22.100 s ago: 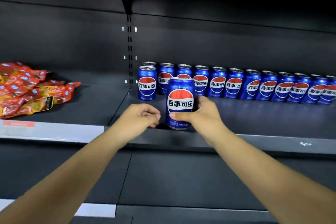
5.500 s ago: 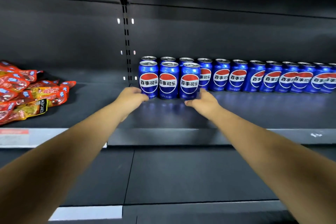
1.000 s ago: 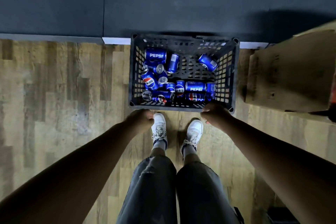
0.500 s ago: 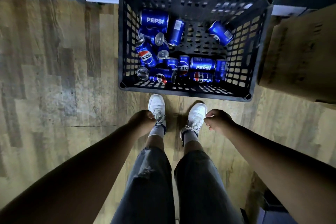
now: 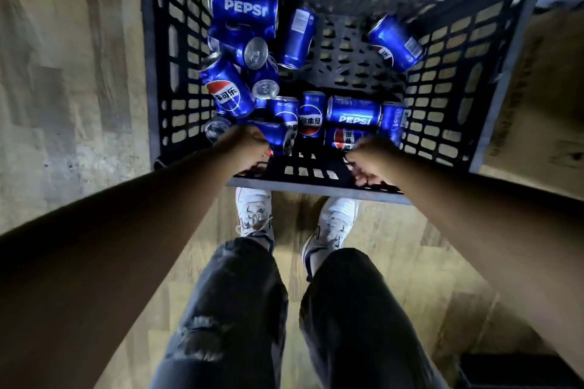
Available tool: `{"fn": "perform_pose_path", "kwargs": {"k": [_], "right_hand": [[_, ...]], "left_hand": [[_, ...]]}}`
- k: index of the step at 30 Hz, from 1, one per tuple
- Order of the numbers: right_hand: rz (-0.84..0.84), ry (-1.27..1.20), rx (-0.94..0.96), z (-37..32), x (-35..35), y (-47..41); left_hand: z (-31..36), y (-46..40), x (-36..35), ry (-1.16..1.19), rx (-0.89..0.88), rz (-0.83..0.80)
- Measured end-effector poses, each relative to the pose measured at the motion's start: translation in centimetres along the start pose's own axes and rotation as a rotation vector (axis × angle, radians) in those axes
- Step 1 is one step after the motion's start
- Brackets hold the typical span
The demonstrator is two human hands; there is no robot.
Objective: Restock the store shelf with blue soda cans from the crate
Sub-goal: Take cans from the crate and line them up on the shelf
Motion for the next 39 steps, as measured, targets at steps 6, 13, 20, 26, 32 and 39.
{"fn": "perform_pose_path", "kwargs": {"k": [6,13,20,26,32,39], "right_hand": [[0.311,0.137,0.233,-3.1,3.7,-6.9],[0.370,0.708,0.316,-5.4,2.0,-13.5],[0.348,0.853,0.315,-6.5,0.3,-16.4],[0.449,0.786,0.376,-6.8,2.3,-12.0],[0.364,0.405,0.311,-5.3,5.3,-6.0],[0.385,0.394,0.337,-3.8,6.8,4.8]], "left_hand": [[-0.2,-5.2,1.0,-0.148,-0.109,0.196],[0.8,-9.2,3.3,-0.493,-0.310,0.532],[0.1,-10.3,3.5,-0.392,-0.402,0.637],[-0.2,-9.7,2.4,0.270,-0.131,0.344],[1.7,-2.4,0.4,0.286,-0.132,0.344],[3.9,7.3,1.7,0.334,-0.047,0.190]]}}
Point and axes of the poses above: each hand's wrist, its own y-axis away from the middle knuckle, its own x-axis out of the back of the hand, z = x × y, the point moved 7 cm from there along -y, towards the middle knuckle, and after that the axes turned 2 degrees about -z, right-handed, at the moved point
